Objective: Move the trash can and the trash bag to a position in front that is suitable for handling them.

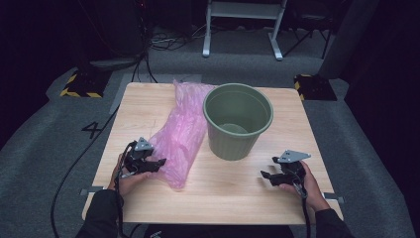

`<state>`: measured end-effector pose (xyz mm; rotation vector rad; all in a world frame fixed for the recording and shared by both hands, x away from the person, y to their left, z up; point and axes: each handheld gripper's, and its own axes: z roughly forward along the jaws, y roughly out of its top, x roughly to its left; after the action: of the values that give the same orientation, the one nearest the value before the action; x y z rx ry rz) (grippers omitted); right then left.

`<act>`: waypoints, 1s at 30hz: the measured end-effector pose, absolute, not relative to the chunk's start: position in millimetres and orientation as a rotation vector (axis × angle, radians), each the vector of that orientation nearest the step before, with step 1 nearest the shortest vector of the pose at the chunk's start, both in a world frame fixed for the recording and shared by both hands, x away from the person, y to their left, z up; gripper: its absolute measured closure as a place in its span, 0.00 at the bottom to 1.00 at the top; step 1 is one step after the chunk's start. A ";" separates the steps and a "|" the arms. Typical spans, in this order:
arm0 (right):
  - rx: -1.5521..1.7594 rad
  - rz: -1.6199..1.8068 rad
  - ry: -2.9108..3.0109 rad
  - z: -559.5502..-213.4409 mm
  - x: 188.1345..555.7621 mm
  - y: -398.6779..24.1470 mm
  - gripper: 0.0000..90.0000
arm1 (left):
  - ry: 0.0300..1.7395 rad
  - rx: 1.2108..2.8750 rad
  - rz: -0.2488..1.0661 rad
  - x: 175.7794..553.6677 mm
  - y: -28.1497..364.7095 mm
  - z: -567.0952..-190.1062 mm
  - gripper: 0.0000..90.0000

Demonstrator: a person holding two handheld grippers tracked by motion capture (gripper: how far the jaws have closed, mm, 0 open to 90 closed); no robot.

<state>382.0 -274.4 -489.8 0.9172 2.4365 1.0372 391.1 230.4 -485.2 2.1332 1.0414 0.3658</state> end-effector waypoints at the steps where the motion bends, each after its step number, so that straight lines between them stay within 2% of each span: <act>1: 0.910 1.041 2.439 -489.4 381.1 -273.0 0.29 | 1.030 2.138 0.366 390.0 229.2 -485.2 0.45; 3: 0.887 1.058 2.441 -488.9 378.9 -269.8 0.33 | 0.989 2.147 0.362 385.2 224.1 -488.6 0.52; 8: 0.841 1.105 2.444 -486.2 373.4 -263.2 0.43 | 0.951 2.200 0.355 377.9 209.4 -494.9 0.58; 10: 0.814 1.126 2.449 -484.6 370.9 -259.0 0.43 | 0.940 2.191 0.331 375.1 203.6 -495.7 0.59; 20: 0.685 1.170 2.495 -482.3 359.0 -229.4 0.46 | 0.900 2.194 0.316 358.2 165.0 -496.8 0.55; 30: 0.592 1.262 2.547 -484.2 353.4 -182.2 0.46 | 0.847 2.195 0.291 345.3 146.6 -498.4 0.55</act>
<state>353.4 -182.2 -484.2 0.5922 2.5466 1.2618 345.3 146.6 -498.4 2.1950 0.8467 0.2907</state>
